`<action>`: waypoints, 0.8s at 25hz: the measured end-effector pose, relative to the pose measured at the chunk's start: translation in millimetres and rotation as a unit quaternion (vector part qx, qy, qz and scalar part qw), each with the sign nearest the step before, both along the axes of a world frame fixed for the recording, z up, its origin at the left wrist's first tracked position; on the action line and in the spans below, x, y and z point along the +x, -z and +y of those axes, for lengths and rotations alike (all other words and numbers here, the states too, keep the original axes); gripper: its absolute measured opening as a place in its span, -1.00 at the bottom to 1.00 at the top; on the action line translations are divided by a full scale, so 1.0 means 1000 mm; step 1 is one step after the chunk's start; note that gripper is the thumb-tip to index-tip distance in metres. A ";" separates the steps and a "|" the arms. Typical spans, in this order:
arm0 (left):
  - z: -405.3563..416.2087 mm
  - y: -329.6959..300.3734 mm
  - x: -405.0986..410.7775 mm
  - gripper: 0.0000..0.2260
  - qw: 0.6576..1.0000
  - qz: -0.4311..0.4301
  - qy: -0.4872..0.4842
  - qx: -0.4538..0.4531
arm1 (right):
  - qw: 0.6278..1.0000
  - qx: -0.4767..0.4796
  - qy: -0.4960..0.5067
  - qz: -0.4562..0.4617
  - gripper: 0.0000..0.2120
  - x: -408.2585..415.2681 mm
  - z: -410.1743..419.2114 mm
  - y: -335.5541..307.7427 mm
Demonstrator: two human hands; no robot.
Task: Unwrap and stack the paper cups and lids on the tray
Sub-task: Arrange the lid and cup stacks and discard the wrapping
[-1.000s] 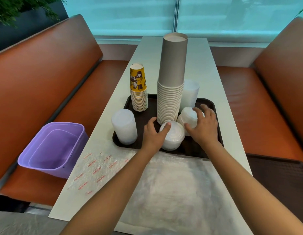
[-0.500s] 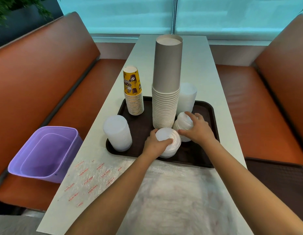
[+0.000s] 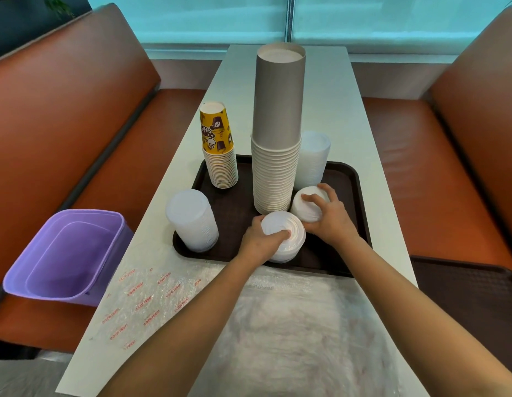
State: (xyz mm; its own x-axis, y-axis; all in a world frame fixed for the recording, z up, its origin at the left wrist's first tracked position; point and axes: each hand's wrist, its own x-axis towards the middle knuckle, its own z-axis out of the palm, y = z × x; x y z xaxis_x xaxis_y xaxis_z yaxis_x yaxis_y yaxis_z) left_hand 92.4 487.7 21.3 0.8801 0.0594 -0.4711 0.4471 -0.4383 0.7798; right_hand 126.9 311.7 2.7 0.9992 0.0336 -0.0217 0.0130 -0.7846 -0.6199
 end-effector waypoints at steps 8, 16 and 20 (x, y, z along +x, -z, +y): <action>-0.039 -0.003 -0.006 -0.50 0.999 0.011 0.034 -0.031 | 0.997 -0.036 0.071 0.000 -0.42 -0.004 -0.043 0.001; -0.057 0.000 -0.004 -0.47 0.997 0.016 0.067 -0.026 | 0.997 -0.065 0.011 0.032 -0.41 0.002 -0.052 -0.011; -0.056 0.002 -0.003 -0.47 0.997 0.024 0.068 -0.035 | 0.997 -0.074 0.017 0.031 -0.28 0.002 -0.054 -0.015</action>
State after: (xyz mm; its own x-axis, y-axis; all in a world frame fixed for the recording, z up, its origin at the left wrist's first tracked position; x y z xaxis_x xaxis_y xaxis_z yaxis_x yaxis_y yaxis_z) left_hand 89.8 431.8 19.1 0.8544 -0.0927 -0.5113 0.4245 -0.4431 0.7896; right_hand 129.0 257.5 17.6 0.9964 -0.0080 -0.0847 -0.0491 -0.8670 -0.4959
